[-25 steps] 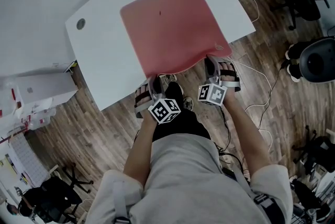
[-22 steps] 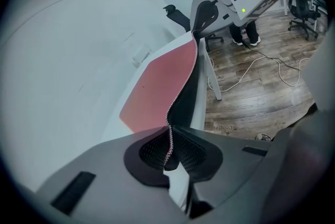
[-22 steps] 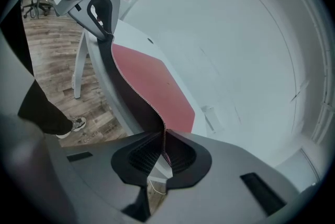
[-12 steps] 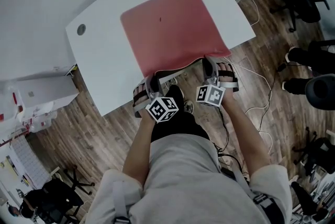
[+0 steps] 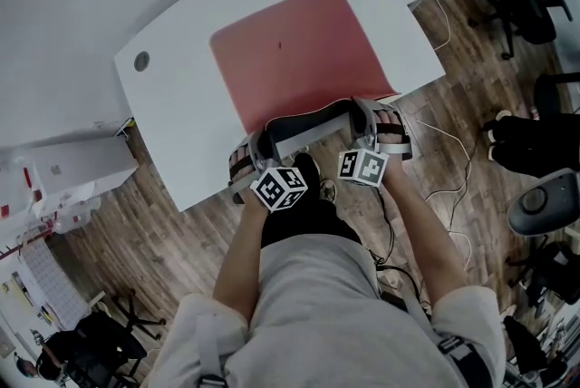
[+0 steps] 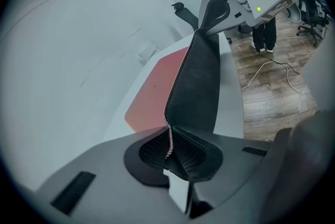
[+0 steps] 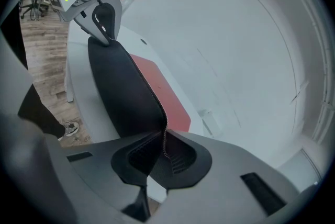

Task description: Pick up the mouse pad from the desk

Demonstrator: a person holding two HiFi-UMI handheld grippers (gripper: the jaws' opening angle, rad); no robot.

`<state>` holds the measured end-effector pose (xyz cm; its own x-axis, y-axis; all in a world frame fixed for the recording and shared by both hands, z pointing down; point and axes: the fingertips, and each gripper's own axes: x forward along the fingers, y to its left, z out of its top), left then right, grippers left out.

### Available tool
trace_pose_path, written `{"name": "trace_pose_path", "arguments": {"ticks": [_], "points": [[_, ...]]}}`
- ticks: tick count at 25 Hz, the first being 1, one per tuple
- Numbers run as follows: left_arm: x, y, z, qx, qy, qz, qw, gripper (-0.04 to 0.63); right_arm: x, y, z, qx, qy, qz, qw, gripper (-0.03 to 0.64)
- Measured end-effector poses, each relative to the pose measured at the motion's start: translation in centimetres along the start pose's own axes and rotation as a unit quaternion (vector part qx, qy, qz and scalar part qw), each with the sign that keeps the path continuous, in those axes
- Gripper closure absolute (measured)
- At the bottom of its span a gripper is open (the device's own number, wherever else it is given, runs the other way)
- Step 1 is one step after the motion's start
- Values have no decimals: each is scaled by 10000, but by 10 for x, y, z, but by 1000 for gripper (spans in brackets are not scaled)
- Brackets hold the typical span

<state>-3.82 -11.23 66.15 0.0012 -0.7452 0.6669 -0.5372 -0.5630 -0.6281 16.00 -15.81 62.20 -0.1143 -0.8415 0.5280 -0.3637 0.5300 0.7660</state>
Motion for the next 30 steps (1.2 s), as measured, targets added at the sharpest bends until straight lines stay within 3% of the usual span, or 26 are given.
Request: {"name": "trace_pose_path", "arguments": {"ticks": [30], "points": [[59,80,23,-823,-27,0,9966,568,60,-65,41,-83,-56,66,9999,561]]}}
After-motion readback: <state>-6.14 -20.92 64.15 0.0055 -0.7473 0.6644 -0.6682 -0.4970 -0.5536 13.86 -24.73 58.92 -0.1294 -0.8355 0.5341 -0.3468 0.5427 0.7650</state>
